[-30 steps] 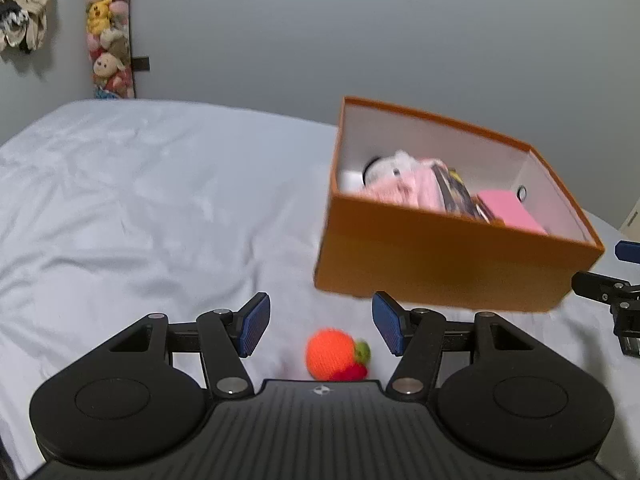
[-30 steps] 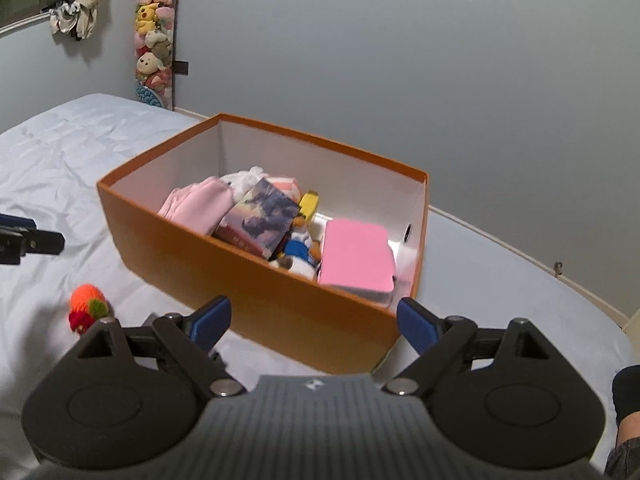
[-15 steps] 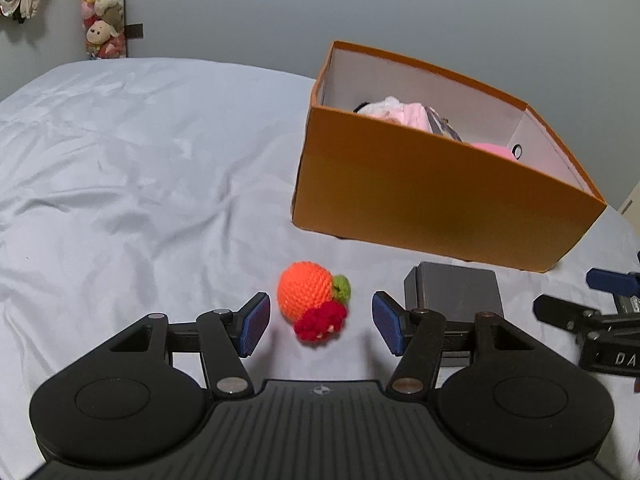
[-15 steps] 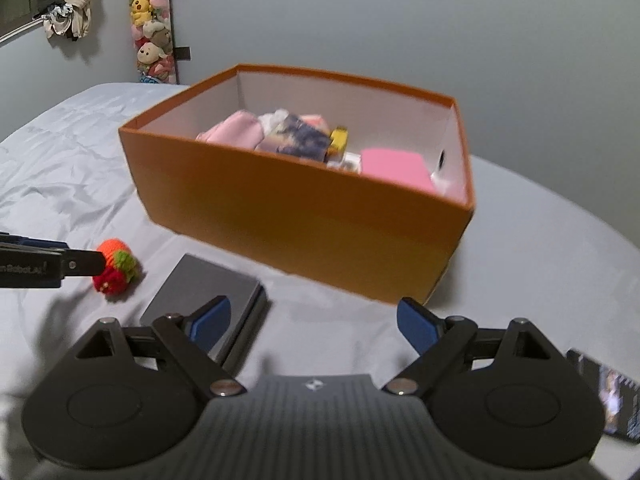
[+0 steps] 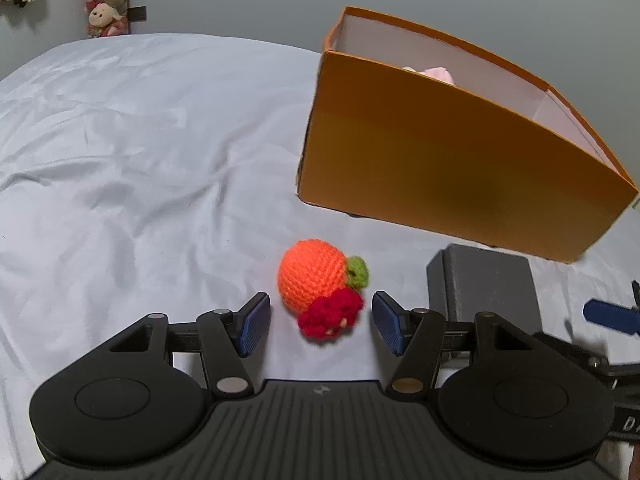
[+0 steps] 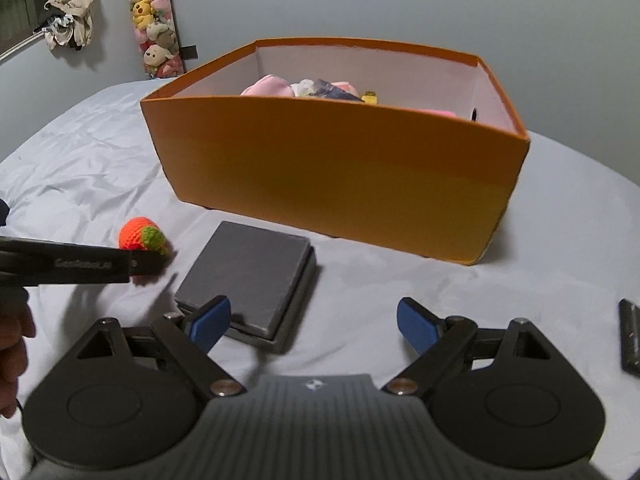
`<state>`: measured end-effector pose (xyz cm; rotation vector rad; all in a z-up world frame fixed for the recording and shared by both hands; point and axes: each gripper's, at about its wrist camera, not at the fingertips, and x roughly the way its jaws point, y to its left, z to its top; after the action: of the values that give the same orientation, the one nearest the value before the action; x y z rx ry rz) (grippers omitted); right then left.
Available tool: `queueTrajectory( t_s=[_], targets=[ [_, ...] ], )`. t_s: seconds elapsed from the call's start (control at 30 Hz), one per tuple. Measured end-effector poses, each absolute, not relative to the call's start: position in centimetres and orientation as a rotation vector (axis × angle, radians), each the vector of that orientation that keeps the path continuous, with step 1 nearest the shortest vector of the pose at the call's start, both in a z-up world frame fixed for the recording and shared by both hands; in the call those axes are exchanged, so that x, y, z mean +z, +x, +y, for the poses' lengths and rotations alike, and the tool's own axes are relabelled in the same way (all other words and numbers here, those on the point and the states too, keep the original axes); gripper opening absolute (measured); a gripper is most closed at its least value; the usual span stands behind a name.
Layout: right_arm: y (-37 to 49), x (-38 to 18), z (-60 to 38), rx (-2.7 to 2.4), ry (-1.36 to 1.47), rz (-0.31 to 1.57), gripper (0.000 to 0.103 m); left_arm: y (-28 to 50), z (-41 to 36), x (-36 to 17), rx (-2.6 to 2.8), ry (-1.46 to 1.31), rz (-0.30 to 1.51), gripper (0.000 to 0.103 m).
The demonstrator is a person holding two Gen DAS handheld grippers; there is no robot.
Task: Organize objects
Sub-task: 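Grasp the crocheted fruit with left tool while right tool grasps the grey box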
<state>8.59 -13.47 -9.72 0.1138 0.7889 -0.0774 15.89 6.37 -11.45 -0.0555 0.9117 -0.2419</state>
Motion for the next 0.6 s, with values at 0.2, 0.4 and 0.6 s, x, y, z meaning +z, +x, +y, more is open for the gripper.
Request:
queueTrajectory(
  t_s=[0.2,0.4,0.6],
  targets=[
    [9.4,-10.4,-12.9,-0.064,0.144,0.789,0.091,17.2,6.2,-11.9,-0.234,-0.068,0.905,0.069],
    [9.8,-10.6,-11.7,-0.033,0.153,0.784,0.091,17.1,6.5,-12.2,-0.239,-0.059,0.896,0.055],
    [10.5,-10.9,-10.0,-0.028,0.143,0.782,0.091,16.5,7.8,-12.0,-0.229,-0.105,0.89,0.053]
  ],
)
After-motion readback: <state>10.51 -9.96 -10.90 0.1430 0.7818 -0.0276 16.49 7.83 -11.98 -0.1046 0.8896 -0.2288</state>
